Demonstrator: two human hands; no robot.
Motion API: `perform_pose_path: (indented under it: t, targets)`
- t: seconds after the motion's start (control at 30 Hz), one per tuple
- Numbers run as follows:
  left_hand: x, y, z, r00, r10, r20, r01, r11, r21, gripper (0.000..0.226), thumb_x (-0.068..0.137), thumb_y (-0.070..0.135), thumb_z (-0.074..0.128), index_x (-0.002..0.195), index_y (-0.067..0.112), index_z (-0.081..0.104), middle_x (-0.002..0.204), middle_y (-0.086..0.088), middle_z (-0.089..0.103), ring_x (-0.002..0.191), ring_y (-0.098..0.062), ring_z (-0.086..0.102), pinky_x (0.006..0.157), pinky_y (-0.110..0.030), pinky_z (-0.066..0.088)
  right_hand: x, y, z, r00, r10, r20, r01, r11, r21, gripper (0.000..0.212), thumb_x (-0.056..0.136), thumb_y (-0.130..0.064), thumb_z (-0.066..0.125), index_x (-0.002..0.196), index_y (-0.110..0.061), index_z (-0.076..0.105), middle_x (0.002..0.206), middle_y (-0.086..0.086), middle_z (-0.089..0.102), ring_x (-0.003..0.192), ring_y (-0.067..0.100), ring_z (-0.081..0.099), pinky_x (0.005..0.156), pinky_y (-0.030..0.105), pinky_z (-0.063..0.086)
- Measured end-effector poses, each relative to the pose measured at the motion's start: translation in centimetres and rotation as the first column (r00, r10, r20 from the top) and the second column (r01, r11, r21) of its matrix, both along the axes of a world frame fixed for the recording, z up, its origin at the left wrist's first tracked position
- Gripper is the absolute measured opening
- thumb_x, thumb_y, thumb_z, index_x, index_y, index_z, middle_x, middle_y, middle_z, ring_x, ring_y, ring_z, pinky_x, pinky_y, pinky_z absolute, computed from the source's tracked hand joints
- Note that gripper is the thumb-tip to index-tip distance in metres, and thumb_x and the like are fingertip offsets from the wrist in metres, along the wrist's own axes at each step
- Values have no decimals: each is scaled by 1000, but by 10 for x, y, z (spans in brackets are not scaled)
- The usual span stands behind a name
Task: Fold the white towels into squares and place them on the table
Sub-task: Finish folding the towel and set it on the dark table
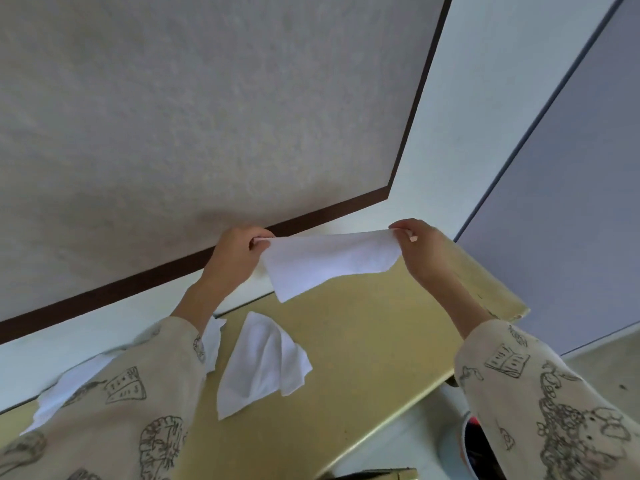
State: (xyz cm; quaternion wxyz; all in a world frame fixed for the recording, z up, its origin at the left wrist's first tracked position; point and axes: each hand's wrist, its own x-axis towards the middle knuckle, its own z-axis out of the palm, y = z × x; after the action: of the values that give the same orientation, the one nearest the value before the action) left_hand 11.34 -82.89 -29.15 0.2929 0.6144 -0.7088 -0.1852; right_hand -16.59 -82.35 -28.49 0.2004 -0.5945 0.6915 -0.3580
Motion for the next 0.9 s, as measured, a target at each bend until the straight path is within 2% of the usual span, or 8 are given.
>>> perform_pose_path:
  t: [0.1, 0.2, 0.3, 0.37, 0.5, 0.67, 0.8, 0.9]
  targets:
    - [-18, -4, -22, 998, -58, -23, 57, 997, -50, 18, 90, 6, 55, 100, 8, 70, 98, -8, 64, 88, -19, 53, 77, -26, 39, -19, 8, -11, 997, -56, -45, 53, 996, -71, 24, 94, -9, 46, 107, -10, 66, 113, 3, 65, 105, 20, 57, 82, 18, 36]
    - [-44, 7, -58, 989, -145, 17, 144, 988, 46, 19, 90, 8, 55, 99, 12, 71, 101, -3, 67, 98, -20, 55, 85, -26, 41, -41, 27, -39, 989, -57, -139, 49, 997, -56, 23, 93, -6, 48, 106, -5, 67, 110, 8, 66, 101, 24, 58, 79, 18, 36]
    - [-68, 23, -108, 972, -225, 71, 201, 947, 253, 22, 90, 7, 54, 104, 12, 70, 107, -5, 67, 102, -20, 56, 83, -17, 34, -68, 47, -94, 969, -1, -247, 26, 995, 101, 20, 91, -5, 52, 102, -5, 69, 104, 11, 67, 95, 30, 61, 78, 30, 43]
    - [-81, 36, -142, 965, -248, 87, 195, 897, 398, 24, 91, 6, 51, 106, 11, 70, 110, -6, 66, 105, -21, 56, 85, -22, 37, -85, 59, -134, 970, 53, -239, 9, 968, 252, 19, 90, -3, 53, 101, -3, 69, 104, 14, 67, 98, 33, 61, 84, 36, 44]
    - [-101, 57, -190, 965, -250, 73, 160, 792, 590, 24, 92, 9, 51, 108, 9, 69, 107, -8, 68, 93, -19, 59, 78, -25, 42, -112, 79, -193, 970, 174, -171, -60, 849, 525, 23, 92, -8, 50, 107, -7, 68, 113, 7, 67, 106, 26, 59, 89, 28, 39]
    - [-115, 47, -216, 1000, -24, 12, 11, 767, 642, 21, 88, 12, 58, 107, 8, 68, 105, -5, 68, 89, -13, 56, 71, -18, 37, -133, 62, -226, 998, 68, 11, -61, 808, 585, 19, 91, -13, 55, 104, -6, 68, 103, 5, 69, 98, 19, 61, 79, 20, 39]
    - [-123, 20, -228, 979, 196, -55, -120, 773, 623, 18, 86, 13, 60, 101, 11, 69, 93, -1, 65, 86, -13, 56, 66, -9, 37, -137, 31, -240, 955, -202, 217, 38, 810, 586, 13, 87, -14, 60, 96, -8, 67, 87, 1, 63, 86, 16, 56, 70, 23, 39]
    - [-129, 0, -240, 936, 328, -126, -178, 751, 636, 19, 86, 15, 61, 104, 9, 68, 92, -2, 64, 87, -16, 57, 73, -19, 41, -137, 8, -252, 907, -296, 298, 75, 812, 579, 7, 87, -14, 60, 92, -12, 66, 84, -2, 62, 82, 14, 55, 64, 20, 41]
